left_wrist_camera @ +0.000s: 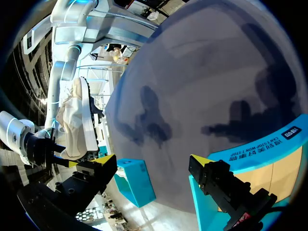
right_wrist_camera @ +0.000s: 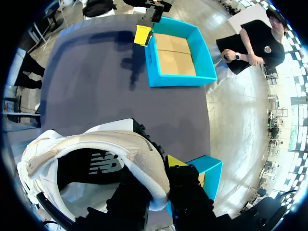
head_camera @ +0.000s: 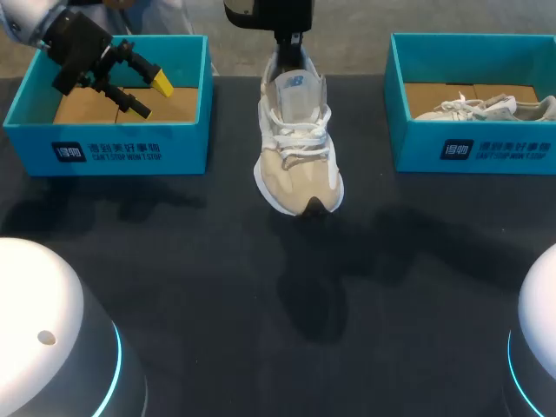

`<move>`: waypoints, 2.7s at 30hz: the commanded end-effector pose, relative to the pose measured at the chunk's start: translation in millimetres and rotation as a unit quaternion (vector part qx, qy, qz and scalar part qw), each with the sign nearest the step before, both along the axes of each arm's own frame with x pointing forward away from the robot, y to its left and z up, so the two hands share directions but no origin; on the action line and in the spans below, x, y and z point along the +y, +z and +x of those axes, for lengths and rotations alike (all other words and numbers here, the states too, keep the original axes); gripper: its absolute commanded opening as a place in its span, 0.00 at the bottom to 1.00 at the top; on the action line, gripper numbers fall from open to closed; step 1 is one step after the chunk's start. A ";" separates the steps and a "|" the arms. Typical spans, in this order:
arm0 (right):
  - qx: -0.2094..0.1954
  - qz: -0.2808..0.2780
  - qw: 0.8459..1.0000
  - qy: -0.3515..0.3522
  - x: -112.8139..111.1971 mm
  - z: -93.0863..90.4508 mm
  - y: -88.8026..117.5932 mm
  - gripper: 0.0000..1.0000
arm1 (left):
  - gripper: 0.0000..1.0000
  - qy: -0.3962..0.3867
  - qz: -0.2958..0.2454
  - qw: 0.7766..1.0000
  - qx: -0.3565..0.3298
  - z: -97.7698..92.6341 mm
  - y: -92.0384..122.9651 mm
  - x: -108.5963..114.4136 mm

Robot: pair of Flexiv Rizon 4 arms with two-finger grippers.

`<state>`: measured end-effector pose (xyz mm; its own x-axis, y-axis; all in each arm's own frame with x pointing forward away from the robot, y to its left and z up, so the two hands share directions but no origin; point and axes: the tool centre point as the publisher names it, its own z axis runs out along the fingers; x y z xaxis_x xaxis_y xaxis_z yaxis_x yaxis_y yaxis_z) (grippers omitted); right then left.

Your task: Take the shoe out of the shoebox, open the shoe tongue, remove and reinsert the insole, then place the shoe into the shoebox

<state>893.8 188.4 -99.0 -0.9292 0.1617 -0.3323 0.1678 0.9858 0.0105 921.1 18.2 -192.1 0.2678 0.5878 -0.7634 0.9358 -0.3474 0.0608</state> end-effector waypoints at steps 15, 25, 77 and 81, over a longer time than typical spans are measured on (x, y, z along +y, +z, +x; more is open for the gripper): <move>-0.063 -0.043 0.997 -0.015 -151.5 110.9 8.7 0.00 | 1.00 0.000 0.001 1.000 -0.001 -0.1 0.3 0.1; -0.063 -0.055 0.994 -0.076 -221.7 169.0 6.4 0.00 | 1.00 0.000 0.001 1.000 -0.001 -0.1 0.3 0.1; -0.109 -0.109 0.984 -0.092 -421.1 281.5 -20.4 0.00 | 1.00 0.000 0.001 1.000 -0.001 -0.1 0.3 0.1; -0.106 -0.112 0.981 -0.117 -441.5 290.4 -27.1 0.00 | 1.00 0.000 0.001 1.000 -0.001 -0.1 0.3 0.1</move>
<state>1169.4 -247.4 -123.2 -0.7766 0.2503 -0.5782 0.4001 0.9048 -0.1458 921.2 18.4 -192.1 0.2676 0.5879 -0.7634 0.9359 -0.3471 0.0607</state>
